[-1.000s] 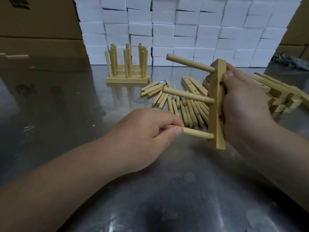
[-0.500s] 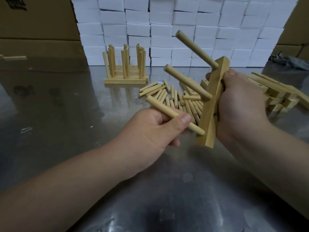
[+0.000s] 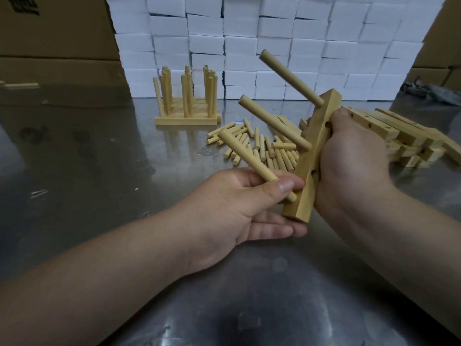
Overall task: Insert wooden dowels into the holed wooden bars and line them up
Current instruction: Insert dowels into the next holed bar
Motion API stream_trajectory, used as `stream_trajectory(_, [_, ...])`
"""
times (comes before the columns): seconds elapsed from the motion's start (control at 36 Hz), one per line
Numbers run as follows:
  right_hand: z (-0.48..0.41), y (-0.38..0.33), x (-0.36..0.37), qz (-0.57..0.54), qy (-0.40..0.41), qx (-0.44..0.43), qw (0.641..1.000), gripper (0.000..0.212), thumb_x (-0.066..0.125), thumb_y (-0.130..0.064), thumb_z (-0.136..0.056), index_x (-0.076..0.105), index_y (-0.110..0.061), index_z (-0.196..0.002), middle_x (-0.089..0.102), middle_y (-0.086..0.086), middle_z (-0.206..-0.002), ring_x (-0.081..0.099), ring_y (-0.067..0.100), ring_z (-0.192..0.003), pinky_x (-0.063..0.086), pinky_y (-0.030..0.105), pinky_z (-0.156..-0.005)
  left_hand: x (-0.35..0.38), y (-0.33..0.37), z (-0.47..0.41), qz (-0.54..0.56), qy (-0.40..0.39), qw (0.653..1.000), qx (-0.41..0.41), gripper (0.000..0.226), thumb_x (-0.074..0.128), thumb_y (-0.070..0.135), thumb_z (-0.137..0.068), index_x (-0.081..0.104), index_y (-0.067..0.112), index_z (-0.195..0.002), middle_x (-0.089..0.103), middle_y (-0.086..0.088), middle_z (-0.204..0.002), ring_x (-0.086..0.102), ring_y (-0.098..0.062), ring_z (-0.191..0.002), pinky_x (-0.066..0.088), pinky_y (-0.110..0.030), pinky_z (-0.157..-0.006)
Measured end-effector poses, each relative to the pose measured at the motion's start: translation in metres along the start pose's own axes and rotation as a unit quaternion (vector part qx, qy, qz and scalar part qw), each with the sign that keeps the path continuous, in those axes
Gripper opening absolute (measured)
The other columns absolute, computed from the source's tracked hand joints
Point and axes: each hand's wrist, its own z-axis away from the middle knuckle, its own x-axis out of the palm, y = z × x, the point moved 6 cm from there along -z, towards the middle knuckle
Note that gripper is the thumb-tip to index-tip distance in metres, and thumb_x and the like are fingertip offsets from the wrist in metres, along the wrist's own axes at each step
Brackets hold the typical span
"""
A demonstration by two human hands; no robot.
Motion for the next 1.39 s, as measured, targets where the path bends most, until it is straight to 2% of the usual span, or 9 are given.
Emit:
stream_trajectory(0.11, [0.009,0.016,0.013,-0.003,-0.076,0.070,0.995,0.046,0.038,-0.050,-0.095,0.062,-0.014,-0.077,0.060,-0.001,-0.053,0.058,0.013,-0.049,0.056,0.035,-0.057,-0.009,0.003,-0.003,0.000,0.041,0.999,0.019,0.018,0.063,0.026,-0.058,0.074,0.015,-0.066,0.070,-0.007,-0.076,0.068,-0.023,-0.059,0.056,-0.021,-0.054])
stream_trajectory(0.22, [0.017,0.030,0.023,0.019,-0.154,0.092,0.984,0.056,0.043,-0.051,-0.093,0.066,-0.019,-0.052,0.067,0.003,-0.064,0.068,0.021,-0.065,0.057,0.046,-0.072,-0.014,0.004,-0.004,-0.010,0.066,0.997,0.034,0.018,0.064,0.028,-0.056,0.074,0.016,-0.065,0.069,-0.002,-0.073,0.068,-0.022,-0.057,0.054,-0.019,-0.050])
stream_trajectory(0.33, [0.024,0.037,0.027,0.018,-0.204,0.103,0.973,0.044,0.043,-0.049,-0.093,0.064,-0.019,-0.068,0.071,0.002,-0.071,0.070,0.021,-0.073,0.056,0.039,-0.065,-0.017,0.010,-0.005,-0.008,0.100,0.992,0.070,0.020,0.063,0.030,-0.056,0.075,0.018,-0.067,0.070,0.000,-0.073,0.066,-0.019,-0.054,0.051,-0.018,-0.047])
stream_trajectory(0.53, [0.028,0.042,0.034,0.054,-0.206,0.100,0.972,0.052,0.033,-0.046,-0.098,0.064,-0.004,-0.094,0.066,0.014,-0.077,0.059,0.026,-0.060,0.050,0.042,-0.063,-0.028,0.020,-0.001,-0.170,0.184,0.956,0.151,0.011,0.063,0.018,-0.082,0.071,0.025,-0.080,0.056,0.004,-0.052,0.047,-0.004,-0.042,0.041,-0.016,-0.041])
stream_trajectory(0.69, [0.027,0.036,0.027,0.057,-0.190,0.067,0.978,0.036,0.036,-0.042,-0.098,0.057,-0.014,-0.088,0.071,0.003,-0.069,0.068,0.016,-0.058,0.050,0.027,-0.047,-0.024,0.020,-0.002,-0.169,0.182,0.952,0.181,0.025,0.065,0.003,-0.080,0.055,0.026,-0.079,0.065,-0.007,-0.066,0.048,-0.010,-0.035,0.038,-0.018,-0.036])
stream_trajectory(0.83, [0.027,0.024,0.024,0.121,-0.161,-0.010,0.979,0.037,0.041,-0.041,-0.096,0.058,-0.009,-0.087,0.066,0.003,-0.060,0.066,0.014,-0.052,0.049,0.024,-0.041,-0.019,0.022,0.000,-0.224,0.165,0.943,0.184,0.022,0.065,0.004,-0.080,0.060,0.022,-0.068,0.057,0.004,-0.047,0.047,-0.008,-0.032,0.040,-0.016,-0.037])
stream_trajectory(0.92, [0.026,0.019,0.023,0.161,-0.147,-0.038,0.975,0.038,0.043,-0.042,-0.096,0.056,-0.008,-0.084,0.063,0.008,-0.060,0.062,0.022,-0.054,0.049,0.032,-0.046,-0.016,0.022,0.003,-0.233,0.154,0.944,0.175,0.014,0.063,0.015,-0.083,0.069,0.027,-0.079,0.064,0.003,-0.057,0.054,-0.010,-0.039,0.044,-0.017,-0.044])
stream_trajectory(1.03, [0.024,0.018,0.021,0.159,-0.151,-0.029,0.975,0.034,0.044,-0.038,-0.097,0.054,-0.009,-0.082,0.052,-0.010,-0.041,0.049,0.002,-0.036,0.036,0.016,-0.036,-0.008,0.024,0.006,-0.264,0.113,0.940,0.185,0.021,0.049,0.038,-0.079,0.068,0.033,-0.085,0.067,0.011,-0.068,0.057,-0.008,-0.046,0.043,-0.015,-0.049])
stream_trajectory(1.39, [0.015,0.014,0.017,0.226,-0.102,-0.045,0.968,0.031,0.049,-0.041,-0.093,0.050,-0.018,-0.072,0.043,-0.012,-0.038,0.042,0.003,-0.034,0.037,0.018,-0.036,-0.023,0.044,0.019,-0.247,0.232,0.889,0.307,0.013,0.057,0.020,-0.076,0.059,0.032,-0.071,0.058,0.009,-0.061,0.052,-0.008,-0.043,0.043,-0.017,-0.043])
